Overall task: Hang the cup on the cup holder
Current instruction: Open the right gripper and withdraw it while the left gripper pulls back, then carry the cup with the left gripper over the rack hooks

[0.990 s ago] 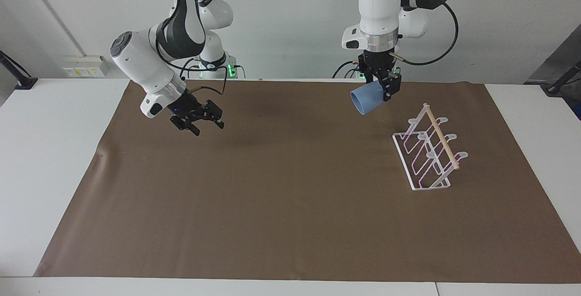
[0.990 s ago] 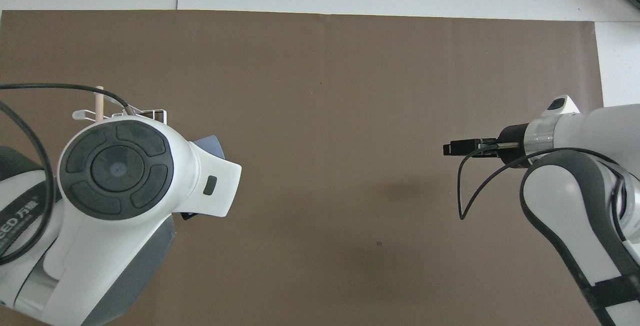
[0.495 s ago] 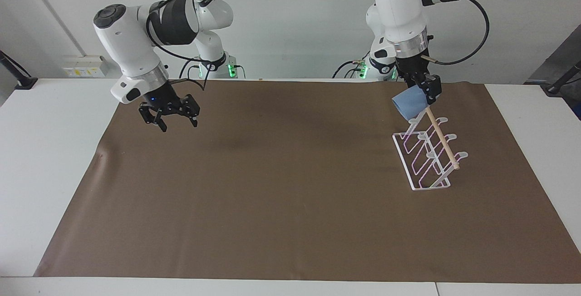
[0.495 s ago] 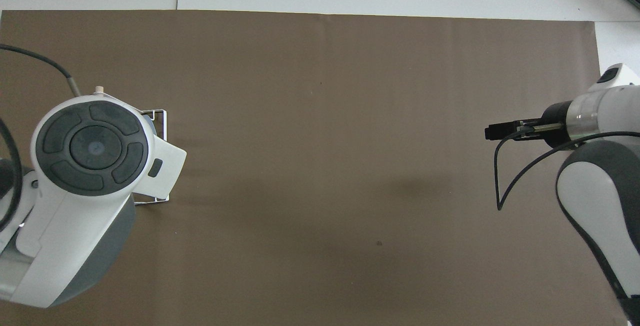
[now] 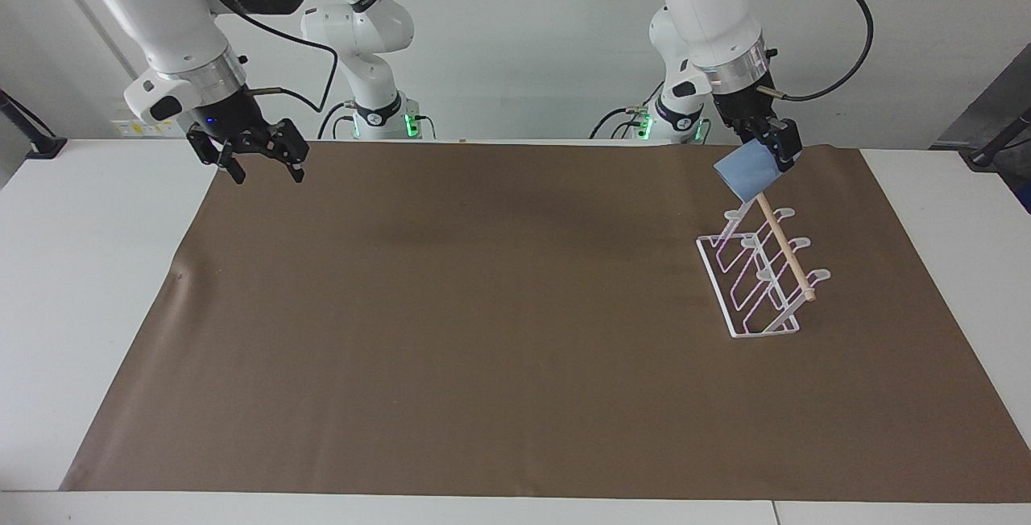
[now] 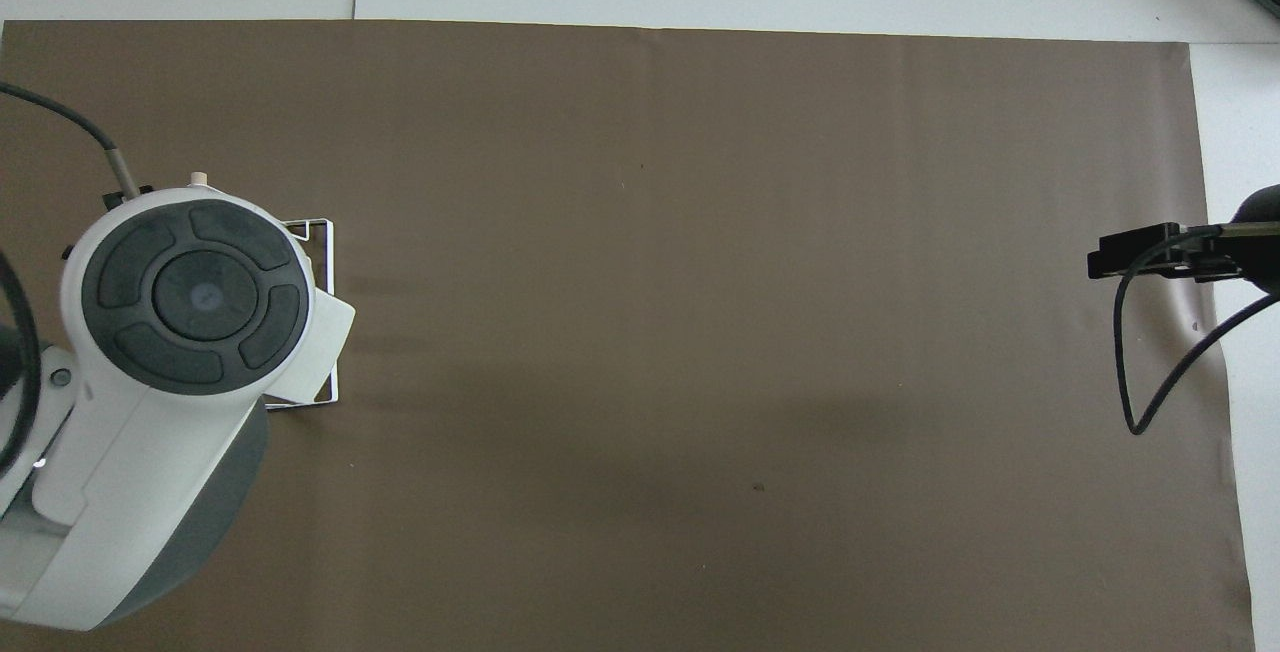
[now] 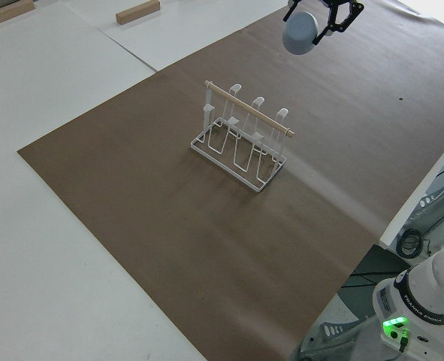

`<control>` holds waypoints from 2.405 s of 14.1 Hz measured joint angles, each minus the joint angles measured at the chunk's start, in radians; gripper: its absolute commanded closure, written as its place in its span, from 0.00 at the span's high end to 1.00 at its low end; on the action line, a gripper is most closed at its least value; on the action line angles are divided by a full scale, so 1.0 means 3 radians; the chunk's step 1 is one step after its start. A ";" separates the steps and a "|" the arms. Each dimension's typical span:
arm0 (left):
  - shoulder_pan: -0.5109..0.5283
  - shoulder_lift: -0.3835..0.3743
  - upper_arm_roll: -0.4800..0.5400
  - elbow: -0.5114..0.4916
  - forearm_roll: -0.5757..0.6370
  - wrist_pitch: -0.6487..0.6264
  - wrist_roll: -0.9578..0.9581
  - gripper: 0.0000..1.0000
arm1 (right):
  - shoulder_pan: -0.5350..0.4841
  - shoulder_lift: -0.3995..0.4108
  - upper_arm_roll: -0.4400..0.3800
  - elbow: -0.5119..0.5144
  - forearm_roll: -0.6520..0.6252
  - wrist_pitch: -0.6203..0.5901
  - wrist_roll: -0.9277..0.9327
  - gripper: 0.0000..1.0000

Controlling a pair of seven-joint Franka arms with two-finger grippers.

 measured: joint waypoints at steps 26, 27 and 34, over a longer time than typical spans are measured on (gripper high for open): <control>0.0010 0.0689 -0.0006 -0.0309 0.1366 0.0314 0.0303 0.00 | 0.0032 -0.0032 0.0048 0.0235 -0.0169 -0.0474 -0.0009 1.00; 0.0016 0.0715 -0.0004 -0.0335 0.1462 0.0346 0.0303 0.00 | 0.0033 -0.0032 0.0048 0.0235 -0.0169 -0.0474 -0.0009 1.00; 0.0003 0.0969 -0.0033 -0.0342 0.1592 0.0421 0.0204 0.00 | 0.0040 -0.0032 0.0048 0.0234 -0.0169 -0.0474 -0.0009 1.00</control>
